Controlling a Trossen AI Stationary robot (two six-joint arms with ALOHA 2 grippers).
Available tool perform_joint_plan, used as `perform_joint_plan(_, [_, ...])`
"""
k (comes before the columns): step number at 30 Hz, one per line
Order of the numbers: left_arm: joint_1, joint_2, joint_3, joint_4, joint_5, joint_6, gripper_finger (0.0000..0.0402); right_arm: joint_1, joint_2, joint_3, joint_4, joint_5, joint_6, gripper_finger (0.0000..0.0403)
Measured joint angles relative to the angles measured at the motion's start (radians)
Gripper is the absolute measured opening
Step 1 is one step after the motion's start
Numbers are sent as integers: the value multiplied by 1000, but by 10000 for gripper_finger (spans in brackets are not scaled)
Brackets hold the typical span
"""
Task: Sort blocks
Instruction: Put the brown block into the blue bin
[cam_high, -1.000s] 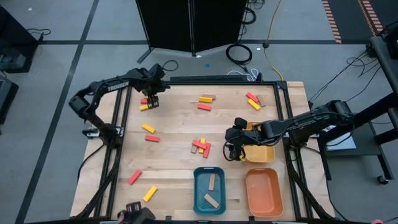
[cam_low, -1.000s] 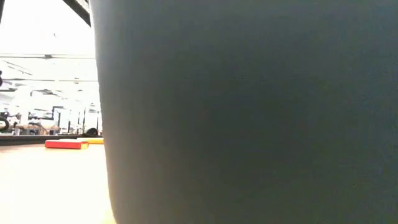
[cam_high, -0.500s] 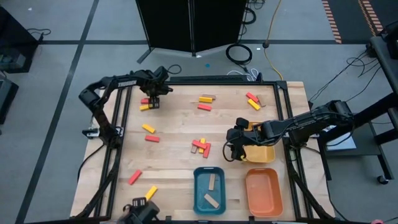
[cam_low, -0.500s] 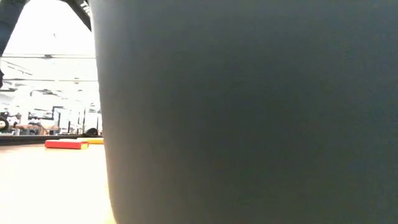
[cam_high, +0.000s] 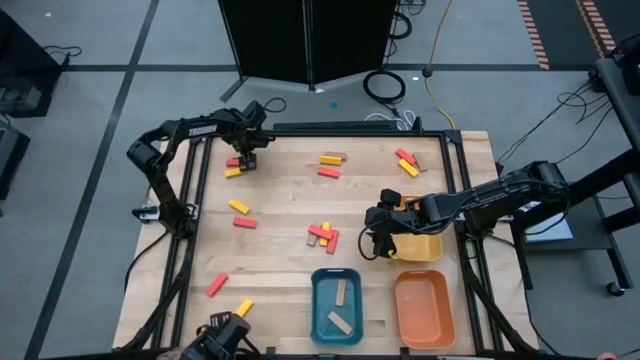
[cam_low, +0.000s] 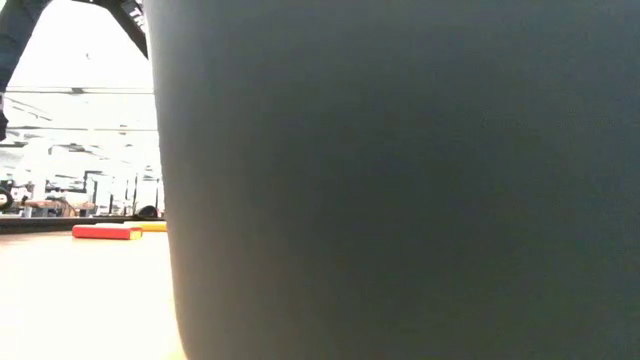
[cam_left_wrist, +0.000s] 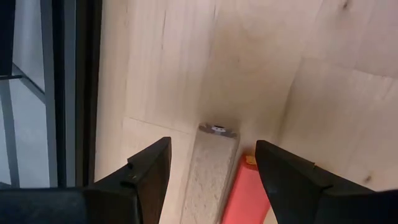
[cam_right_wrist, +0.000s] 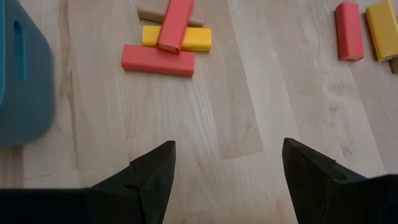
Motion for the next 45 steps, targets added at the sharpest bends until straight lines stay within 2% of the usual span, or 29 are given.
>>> perform_joint_plan(15, [0, 80, 7, 2, 12, 0, 223, 0, 0, 0, 2, 0, 18, 224])
perform_joint_plan(19, [0, 82, 6, -1, 25, 0, 183, 0, 0, 0, 3, 0, 19, 224])
perform_joint_plan(26, [-1, 83, 6, -4, 26, 0, 79, 0, 0, 0, 3, 0, 19, 224])
perform_joint_plan(33, [0, 93, 66, -3, 37, -25, 73, 0, 0, 0, 3, 0, 28, 224])
perform_joint_plan(38, [-7, 90, 141, 12, 89, -50, 74, 0, 0, 0, 3, 0, 42, 224])
perform_joint_plan(41, [-19, 93, 188, -15, 164, -63, 76, 0, 0, 0, 2, 0, 42, 224])
perform_joint_plan(43, [-25, 90, 223, -20, 255, -94, 76, 0, 0, 0, 2, 0, 42, 224])
perform_joint_plan(45, [-29, 90, 251, -20, 411, -138, 76, 0, 0, 0, 2, 0, 42, 224])
